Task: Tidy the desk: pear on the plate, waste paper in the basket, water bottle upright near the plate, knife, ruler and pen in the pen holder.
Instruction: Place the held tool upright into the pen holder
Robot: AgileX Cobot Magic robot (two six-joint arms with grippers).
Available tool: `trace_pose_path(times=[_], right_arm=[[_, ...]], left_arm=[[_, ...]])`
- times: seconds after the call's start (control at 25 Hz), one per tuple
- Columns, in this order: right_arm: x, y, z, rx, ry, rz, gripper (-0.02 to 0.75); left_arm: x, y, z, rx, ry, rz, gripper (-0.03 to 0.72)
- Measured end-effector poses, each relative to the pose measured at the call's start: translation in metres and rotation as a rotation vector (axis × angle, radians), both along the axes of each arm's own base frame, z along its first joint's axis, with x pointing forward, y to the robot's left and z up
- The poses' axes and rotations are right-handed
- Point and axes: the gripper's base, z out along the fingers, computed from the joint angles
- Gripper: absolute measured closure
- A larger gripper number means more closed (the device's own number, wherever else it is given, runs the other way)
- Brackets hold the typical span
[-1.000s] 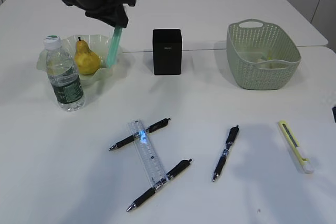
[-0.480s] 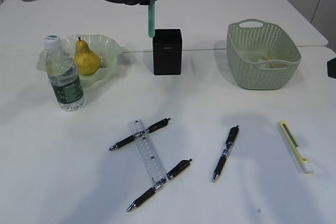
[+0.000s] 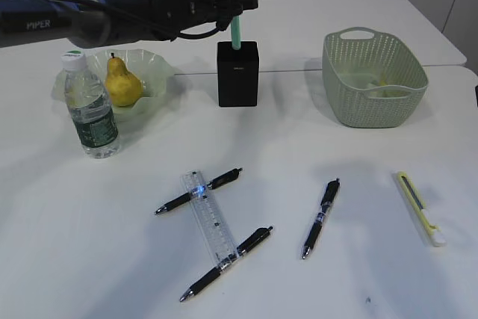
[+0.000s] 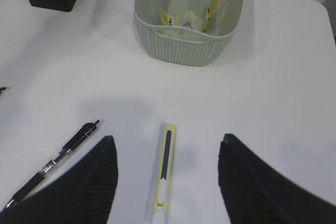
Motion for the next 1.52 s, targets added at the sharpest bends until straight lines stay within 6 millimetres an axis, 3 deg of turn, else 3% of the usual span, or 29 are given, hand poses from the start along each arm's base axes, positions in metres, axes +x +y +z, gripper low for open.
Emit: trace_pose_path(times=[0.24, 1.2, 1.52], right_arm=[[0.002, 0.000, 0.002, -0.012, -0.031, 0.005, 0.260], [0.005, 0.000, 0.005, -0.010, -0.073, 0.008, 0.260], [0.014, 0.001, -0.005, -0.013, -0.032, 0.009, 0.260]], left_arm=[[0.004, -0.001, -0.015, 0.004, -0.007, 0.005, 0.573], [0.003, -0.002, -0.015, 0.045, -0.025, -0.012, 0.573], [0.003, -0.002, -0.017, 0.068, -0.015, -0.021, 0.573]])
